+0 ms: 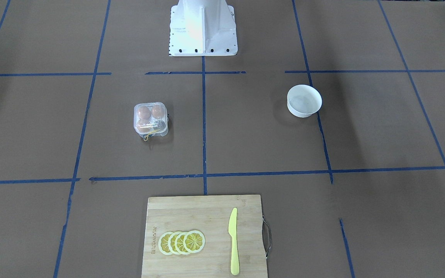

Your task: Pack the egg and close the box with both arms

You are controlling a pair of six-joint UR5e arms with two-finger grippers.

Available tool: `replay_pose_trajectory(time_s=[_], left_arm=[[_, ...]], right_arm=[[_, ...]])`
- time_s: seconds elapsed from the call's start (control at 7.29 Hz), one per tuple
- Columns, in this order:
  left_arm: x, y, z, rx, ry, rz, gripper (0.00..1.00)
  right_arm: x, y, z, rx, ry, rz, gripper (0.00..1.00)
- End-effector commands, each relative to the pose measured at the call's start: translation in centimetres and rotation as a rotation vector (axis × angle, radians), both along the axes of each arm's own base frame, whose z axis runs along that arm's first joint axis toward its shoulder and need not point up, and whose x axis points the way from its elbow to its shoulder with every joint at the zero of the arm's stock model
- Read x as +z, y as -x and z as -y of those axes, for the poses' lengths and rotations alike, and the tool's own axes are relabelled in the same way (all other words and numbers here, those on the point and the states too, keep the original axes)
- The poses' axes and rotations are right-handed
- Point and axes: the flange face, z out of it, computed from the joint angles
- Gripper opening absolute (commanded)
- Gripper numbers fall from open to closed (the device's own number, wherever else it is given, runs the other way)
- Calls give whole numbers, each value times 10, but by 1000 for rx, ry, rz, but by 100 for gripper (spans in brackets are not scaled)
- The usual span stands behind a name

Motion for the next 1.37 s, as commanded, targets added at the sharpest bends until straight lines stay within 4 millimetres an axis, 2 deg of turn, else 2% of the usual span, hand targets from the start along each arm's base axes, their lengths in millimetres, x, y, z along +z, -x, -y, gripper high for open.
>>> replay_pose_trajectory(time_s=[0.0,0.41,0.69,0.96,1.23], left_arm=[[-26,13,7,-13,11,3,100],[-34,15,9,-20,3,-1,100],[-33,14,8,-18,4,-1,100],[-33,12,8,-21,12,-25,100],[-33,12,8,-29,18,-31,100]], right_arm=[[10,-3,-6,9,24,2,100],[7,-13,-7,33,19,1,100],[-15,-17,-2,100,41,-5,100],[-24,-17,1,146,72,-7,100],[-24,-17,1,149,75,-6,100]])
